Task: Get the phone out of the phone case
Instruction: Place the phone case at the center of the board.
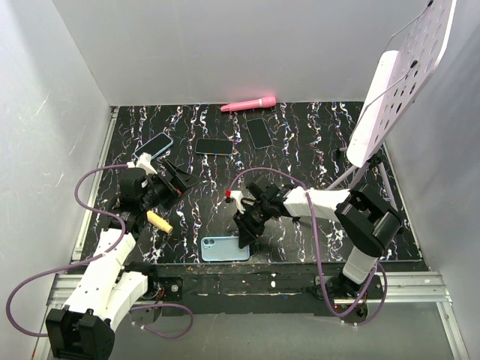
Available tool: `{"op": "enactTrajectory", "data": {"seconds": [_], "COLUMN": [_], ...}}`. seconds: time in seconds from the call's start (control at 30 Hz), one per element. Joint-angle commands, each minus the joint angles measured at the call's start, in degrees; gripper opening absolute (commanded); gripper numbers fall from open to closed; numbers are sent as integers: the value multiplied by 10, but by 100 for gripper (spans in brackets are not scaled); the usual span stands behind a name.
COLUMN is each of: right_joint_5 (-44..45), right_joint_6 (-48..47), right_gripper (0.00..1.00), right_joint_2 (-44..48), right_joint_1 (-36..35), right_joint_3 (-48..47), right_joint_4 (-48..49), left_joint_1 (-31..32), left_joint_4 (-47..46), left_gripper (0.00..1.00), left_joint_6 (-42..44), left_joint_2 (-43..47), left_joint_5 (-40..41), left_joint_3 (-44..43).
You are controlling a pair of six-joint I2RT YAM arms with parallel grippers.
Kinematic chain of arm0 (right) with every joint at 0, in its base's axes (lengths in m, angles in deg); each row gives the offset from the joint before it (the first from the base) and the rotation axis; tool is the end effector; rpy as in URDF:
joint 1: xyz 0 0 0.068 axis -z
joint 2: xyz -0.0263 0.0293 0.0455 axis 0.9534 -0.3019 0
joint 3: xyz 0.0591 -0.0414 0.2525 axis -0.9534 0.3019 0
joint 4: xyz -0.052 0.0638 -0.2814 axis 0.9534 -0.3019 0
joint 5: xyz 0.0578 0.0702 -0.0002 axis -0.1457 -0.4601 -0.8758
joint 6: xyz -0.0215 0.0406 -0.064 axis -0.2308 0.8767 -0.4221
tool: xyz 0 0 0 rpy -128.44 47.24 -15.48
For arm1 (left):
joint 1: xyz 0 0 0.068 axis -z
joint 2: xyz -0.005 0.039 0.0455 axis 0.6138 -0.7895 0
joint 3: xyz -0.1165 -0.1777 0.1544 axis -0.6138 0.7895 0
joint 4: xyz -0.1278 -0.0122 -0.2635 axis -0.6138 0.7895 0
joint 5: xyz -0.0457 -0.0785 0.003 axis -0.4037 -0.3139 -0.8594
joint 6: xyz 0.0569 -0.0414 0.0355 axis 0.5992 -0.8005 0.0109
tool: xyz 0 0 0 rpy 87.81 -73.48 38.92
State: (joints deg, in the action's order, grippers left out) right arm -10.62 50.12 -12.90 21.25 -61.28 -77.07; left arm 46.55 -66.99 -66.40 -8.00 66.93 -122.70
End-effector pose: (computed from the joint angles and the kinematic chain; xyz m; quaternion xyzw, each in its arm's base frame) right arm 0.1942 0.3101 0.1049 -0.4806 0.7707 0.4064 0.0993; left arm 0.2399 -0.0622 0.2396 -0.2241 0.8217 -0.3930 0.3466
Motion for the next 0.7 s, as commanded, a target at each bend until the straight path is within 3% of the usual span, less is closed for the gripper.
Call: {"op": "enactTrajectory", "data": {"seconds": [0.0, 0.1, 0.27, 0.4, 0.53, 0.6, 0.67], "right_joint_5": [80, 138, 207, 234, 192, 168, 141], "right_joint_6": [22, 36, 72, 108, 142, 159, 178], "right_gripper": [56, 78, 81, 81, 81, 80, 79], "right_joint_2": [37, 75, 142, 210, 289, 321, 344], "right_joint_1": [-2, -2, -2, -2, -2, -3, -5], "right_joint_3": [23, 31, 36, 60, 101, 120, 143], "right_joint_4": [31, 26, -13, -51, -46, -29, 6], "left_joint_1": [-1, -1, -1, -1, -19, -34, -73], "left_joint_4": [-22, -35, -84, -51, 97, 161, 173], "left_gripper": [98, 97, 95, 98, 98, 98, 98], "left_joint_6": [-32, -29, -15, 52, 211, 281, 292], "left_joint_2": [-30, -60, -130, -210, -394, -466, -514], "left_joint_5": [-3, -6, -22, 29, 58, 114, 140], "left_joint_3": [-16, -31, -52, -120, -328, -404, -456]}}
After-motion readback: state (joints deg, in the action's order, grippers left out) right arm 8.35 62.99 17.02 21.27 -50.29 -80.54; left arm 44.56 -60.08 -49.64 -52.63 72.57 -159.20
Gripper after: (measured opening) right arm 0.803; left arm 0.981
